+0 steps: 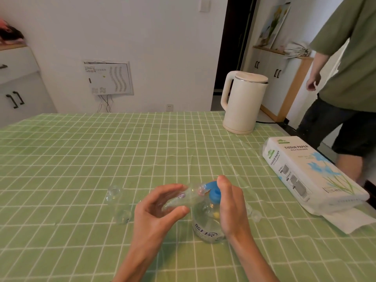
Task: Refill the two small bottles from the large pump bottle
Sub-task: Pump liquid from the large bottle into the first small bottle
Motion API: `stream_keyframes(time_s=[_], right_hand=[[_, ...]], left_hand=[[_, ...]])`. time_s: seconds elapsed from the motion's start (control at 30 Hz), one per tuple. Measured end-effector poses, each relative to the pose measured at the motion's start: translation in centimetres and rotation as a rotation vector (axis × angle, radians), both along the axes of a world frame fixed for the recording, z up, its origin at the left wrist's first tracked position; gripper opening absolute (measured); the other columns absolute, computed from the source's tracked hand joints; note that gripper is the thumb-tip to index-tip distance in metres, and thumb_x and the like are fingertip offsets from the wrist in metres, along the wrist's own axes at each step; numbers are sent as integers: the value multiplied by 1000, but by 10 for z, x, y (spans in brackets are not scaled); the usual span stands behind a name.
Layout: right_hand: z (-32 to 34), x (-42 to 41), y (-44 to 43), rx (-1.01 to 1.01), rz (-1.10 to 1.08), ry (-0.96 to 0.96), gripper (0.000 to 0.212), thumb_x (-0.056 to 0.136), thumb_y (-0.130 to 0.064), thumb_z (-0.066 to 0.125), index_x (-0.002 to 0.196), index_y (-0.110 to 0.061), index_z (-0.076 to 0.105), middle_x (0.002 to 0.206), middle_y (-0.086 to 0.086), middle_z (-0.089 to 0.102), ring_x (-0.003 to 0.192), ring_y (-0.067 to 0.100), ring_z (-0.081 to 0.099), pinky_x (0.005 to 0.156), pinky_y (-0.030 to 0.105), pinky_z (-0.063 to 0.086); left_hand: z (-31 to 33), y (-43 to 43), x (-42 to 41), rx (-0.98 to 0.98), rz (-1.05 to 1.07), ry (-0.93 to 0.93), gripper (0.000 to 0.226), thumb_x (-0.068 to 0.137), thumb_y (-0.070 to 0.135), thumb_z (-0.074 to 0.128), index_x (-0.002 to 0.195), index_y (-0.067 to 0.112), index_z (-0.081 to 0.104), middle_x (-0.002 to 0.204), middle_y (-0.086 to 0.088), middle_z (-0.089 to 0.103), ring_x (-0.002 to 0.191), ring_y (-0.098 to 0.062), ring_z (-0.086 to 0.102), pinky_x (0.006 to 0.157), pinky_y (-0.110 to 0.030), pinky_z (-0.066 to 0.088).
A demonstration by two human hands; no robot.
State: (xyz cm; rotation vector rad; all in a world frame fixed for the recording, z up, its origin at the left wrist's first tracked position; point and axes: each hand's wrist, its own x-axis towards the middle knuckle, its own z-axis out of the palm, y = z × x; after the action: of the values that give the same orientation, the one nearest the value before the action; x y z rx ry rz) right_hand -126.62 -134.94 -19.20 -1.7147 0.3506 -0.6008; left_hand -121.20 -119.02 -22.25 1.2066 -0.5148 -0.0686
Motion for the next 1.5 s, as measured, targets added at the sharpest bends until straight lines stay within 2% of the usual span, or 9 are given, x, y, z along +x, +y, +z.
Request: stream_keyframes(time_s=[0.2, 0.4, 0.57, 0.73, 0.8, 0.97, 1.1, 1.3, 1.5], right_hand=[[0, -4, -7, 102, 112, -4, 79, 86, -71, 41, 79, -2, 80, 83, 38, 67, 75, 46, 61, 80, 51, 52], [3, -5, 0, 75, 22, 49, 71, 81, -81, 35, 54, -27, 73, 54, -6, 58, 56, 14, 49, 61, 14, 43], [4, -3, 9, 67, -87, 68, 71, 79, -84, 36, 48, -30, 70, 43, -9, 36, 44, 9, 31, 53, 23, 33], [1, -2, 10, 40, -109, 44, 79, 82, -79, 36, 61, -14, 76, 67, 24, 70, 61, 39, 59, 68, 48, 51], [0, -1, 10, 27, -107, 43, 87, 84, -76, 35, 63, -1, 73, 64, 14, 73, 64, 41, 62, 72, 53, 54], [-3, -1, 9, 10, -121, 20, 73, 87, -69, 37, 52, -11, 62, 50, -3, 63, 49, 21, 49, 60, 46, 46], [-3, 1, 10, -28, -128, 16, 67, 84, -59, 37, 56, -5, 63, 53, 0, 66, 51, 28, 52, 59, 46, 46], [-2, 0, 12, -34, -145, 44, 68, 90, -74, 28, 47, -36, 65, 41, -14, 50, 40, 5, 38, 58, 34, 37], [-1, 1, 12, -39, -142, 27, 69, 89, -68, 29, 44, -21, 52, 42, -20, 52, 39, 5, 39, 57, 32, 36]], left_hand=[[-1, 2, -2, 2, -14, 15, 46, 67, 22, 89, 112, 26, 81, 121, -7, 79, 115, -20, 74, 85, -25, 61], [-9, 4, 0, -28, -32, 76, 48, 70, 18, 84, 117, 22, 79, 123, -11, 76, 118, -27, 71, 87, -29, 61], [-16, 10, 1, -38, -51, 101, 52, 74, 17, 86, 124, 19, 75, 124, -11, 75, 119, -29, 72, 89, -28, 60], [-17, 12, 1, -38, -16, 133, 59, 67, 36, 98, 119, 18, 75, 126, -9, 75, 117, -31, 73, 87, -31, 61], [-17, 13, 1, -26, -5, 126, 59, 67, 38, 97, 119, 19, 75, 125, -8, 75, 117, -30, 73, 88, -31, 61], [-16, 14, 0, -19, 0, 121, 59, 69, 38, 97, 121, 18, 74, 127, -9, 75, 118, -29, 73, 88, -30, 62], [-16, 14, -1, -27, -3, 130, 59, 68, 37, 98, 119, 19, 75, 128, -8, 74, 116, -28, 74, 88, -30, 62], [-14, 17, -2, -28, 24, 132, 60, 63, 43, 99, 115, 22, 77, 124, -6, 76, 115, -26, 75, 88, -29, 62], [-17, 18, -1, -26, 32, 133, 60, 64, 41, 99, 117, 21, 77, 125, -9, 76, 117, -28, 74, 89, -29, 61]])
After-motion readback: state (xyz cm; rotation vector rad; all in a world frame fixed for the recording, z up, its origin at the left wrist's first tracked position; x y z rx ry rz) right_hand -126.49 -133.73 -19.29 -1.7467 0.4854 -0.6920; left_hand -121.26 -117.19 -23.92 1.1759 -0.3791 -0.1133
